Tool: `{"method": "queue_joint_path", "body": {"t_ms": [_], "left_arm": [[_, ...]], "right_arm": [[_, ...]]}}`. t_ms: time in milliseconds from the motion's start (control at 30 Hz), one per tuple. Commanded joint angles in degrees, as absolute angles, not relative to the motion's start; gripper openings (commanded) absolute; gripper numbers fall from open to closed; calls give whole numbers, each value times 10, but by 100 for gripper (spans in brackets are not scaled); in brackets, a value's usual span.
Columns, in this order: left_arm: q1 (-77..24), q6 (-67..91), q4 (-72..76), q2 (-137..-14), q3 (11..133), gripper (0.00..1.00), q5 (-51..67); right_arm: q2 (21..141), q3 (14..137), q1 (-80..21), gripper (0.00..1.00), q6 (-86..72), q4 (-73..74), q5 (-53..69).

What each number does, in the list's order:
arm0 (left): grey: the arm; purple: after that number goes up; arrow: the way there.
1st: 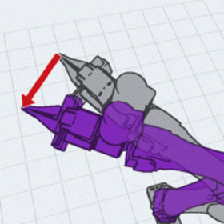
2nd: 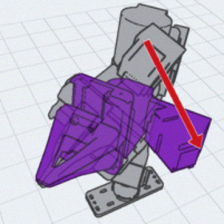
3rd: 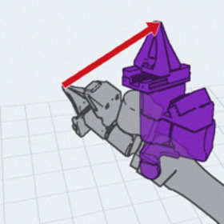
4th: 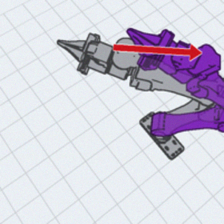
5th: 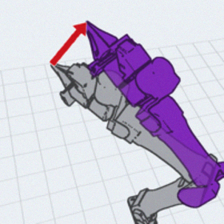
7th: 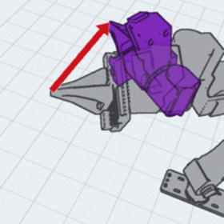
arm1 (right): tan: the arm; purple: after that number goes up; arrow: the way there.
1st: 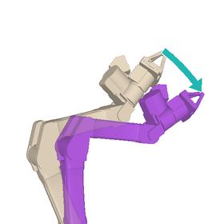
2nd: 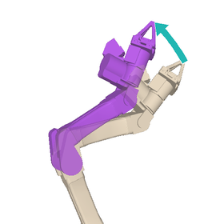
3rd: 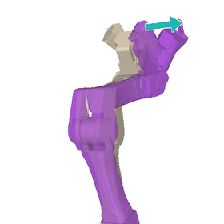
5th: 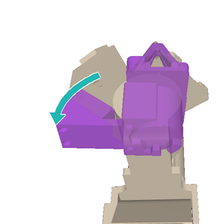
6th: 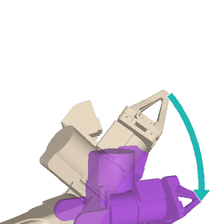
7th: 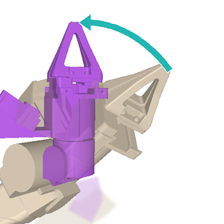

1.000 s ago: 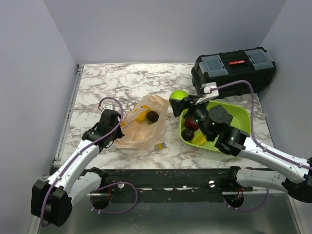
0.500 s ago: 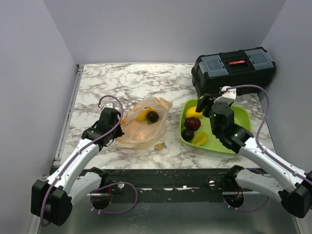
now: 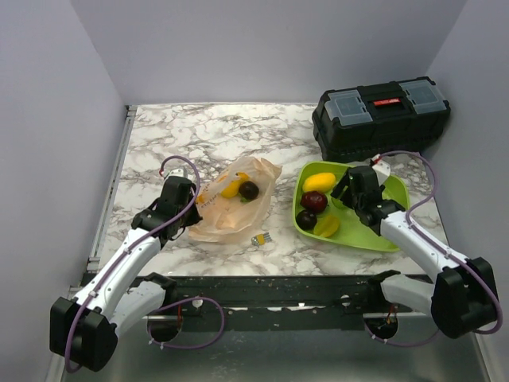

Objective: Take the fake fruits out of the plastic bag
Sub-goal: Place the fake fruit in the bin.

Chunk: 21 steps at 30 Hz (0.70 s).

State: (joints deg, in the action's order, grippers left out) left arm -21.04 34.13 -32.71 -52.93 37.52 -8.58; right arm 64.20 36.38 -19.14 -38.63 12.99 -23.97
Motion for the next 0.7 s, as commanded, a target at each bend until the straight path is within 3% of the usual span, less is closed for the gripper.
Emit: {"method": "queue_joint_path", "body": {"t_ms": [0,133,200,367,500,667], "left_arm": [[-207,344,-330,-513,385,1,-59],[-207,342,-321,-503,378,2,-33],[-207,342,-316,-499,373,2,-22],[-207,347,-311,-500,367,2,-11],[-207,347,-310,-499,366,2,-9],[-206,347,-310,-500,368,2,-7]], "right_arm": [[669,349,-177,1,-420,120,-182],[700,355,-174,2,-420,115,-171],[707,353,-174,10,-415,107,-167],[714,346,-174,14,-413,94,-167],[722,341,-174,24,-412,89,-168],[722,333,-174,44,-412,83,-168]]}}
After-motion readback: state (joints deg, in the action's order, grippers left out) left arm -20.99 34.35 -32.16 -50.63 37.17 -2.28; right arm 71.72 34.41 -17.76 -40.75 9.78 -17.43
